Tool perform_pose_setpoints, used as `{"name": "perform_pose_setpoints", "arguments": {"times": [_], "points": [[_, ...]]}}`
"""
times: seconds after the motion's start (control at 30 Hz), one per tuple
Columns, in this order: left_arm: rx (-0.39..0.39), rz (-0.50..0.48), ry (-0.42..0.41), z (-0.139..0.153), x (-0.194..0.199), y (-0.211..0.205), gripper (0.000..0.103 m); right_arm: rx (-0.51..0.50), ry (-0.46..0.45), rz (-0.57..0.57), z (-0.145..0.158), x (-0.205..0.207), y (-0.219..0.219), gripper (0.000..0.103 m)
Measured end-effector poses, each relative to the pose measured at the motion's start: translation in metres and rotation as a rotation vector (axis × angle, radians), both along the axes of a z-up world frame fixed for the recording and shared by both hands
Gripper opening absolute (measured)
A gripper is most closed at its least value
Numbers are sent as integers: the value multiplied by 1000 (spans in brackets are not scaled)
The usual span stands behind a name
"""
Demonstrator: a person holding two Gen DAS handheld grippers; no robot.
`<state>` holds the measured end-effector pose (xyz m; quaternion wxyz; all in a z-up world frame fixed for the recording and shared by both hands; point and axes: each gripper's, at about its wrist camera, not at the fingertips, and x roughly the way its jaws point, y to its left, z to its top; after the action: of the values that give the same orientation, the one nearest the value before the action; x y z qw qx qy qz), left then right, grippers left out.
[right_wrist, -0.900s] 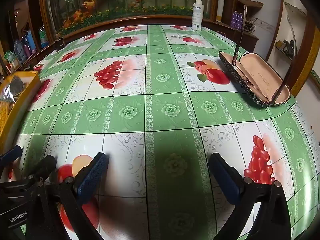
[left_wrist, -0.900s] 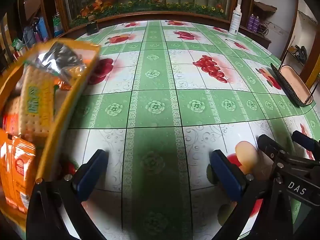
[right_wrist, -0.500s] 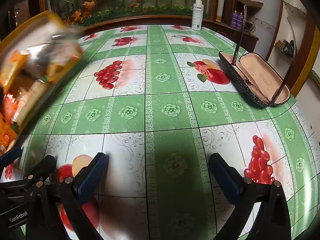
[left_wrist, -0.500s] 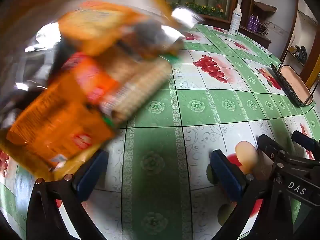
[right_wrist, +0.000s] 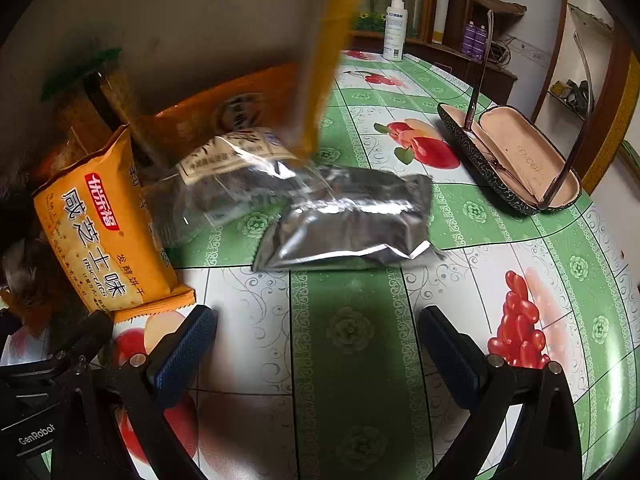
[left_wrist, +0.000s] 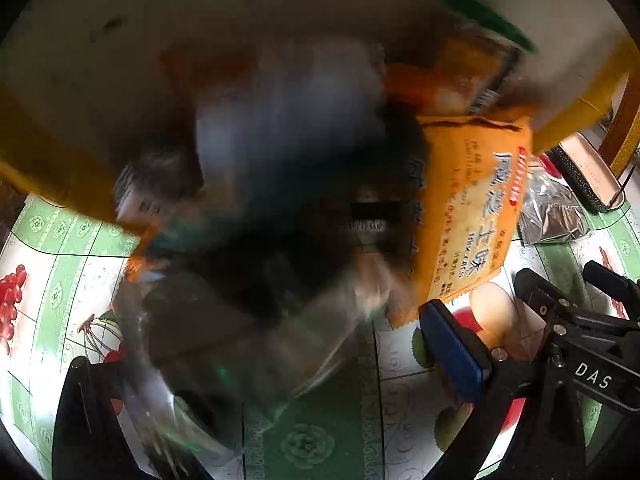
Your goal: Organize snacks
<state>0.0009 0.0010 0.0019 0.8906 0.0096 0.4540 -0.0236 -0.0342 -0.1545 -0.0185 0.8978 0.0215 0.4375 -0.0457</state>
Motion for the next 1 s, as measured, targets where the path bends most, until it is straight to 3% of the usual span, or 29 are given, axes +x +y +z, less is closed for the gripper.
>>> {"name": "perform_pose_setpoints", "arguments": {"times": [1.0], "points": [[0, -1, 0, -1, 7, 3, 103, 0, -1, 1, 0, 0, 0, 102]]}}
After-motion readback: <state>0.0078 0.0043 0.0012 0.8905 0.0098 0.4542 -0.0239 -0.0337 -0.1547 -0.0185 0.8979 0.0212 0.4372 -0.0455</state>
